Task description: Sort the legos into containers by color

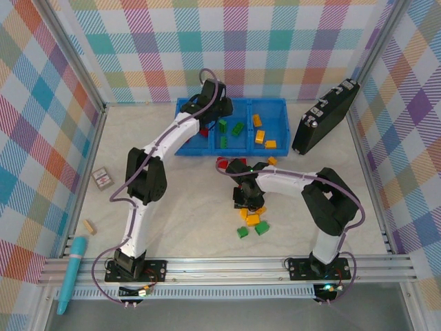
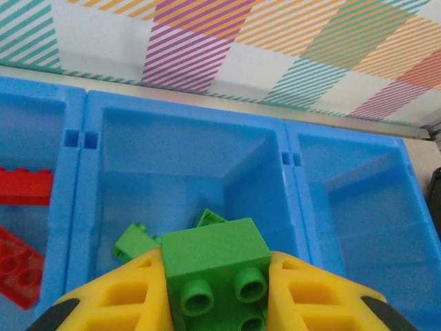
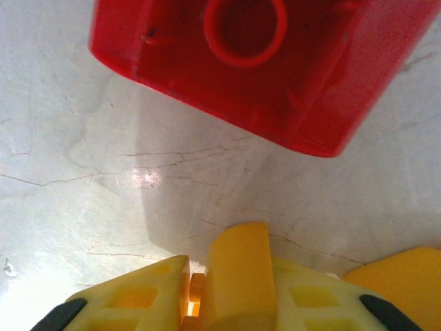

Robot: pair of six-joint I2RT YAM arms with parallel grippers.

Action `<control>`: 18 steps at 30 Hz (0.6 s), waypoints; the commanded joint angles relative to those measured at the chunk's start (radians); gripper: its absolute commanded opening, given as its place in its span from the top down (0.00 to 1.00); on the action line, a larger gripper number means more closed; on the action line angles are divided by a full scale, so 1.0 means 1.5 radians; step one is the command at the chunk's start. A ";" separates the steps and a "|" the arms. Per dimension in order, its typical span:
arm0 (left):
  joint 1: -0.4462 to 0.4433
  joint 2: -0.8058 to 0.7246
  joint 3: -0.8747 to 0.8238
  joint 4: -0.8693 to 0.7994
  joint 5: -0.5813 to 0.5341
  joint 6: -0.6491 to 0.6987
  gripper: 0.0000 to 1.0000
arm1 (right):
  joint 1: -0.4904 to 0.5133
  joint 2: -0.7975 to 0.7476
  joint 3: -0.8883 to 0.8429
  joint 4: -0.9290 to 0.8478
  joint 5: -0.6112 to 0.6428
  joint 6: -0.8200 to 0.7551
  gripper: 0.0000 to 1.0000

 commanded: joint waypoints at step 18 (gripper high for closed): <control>0.017 0.108 0.069 -0.029 0.074 -0.082 0.54 | -0.049 -0.175 0.128 -0.077 0.076 -0.225 0.77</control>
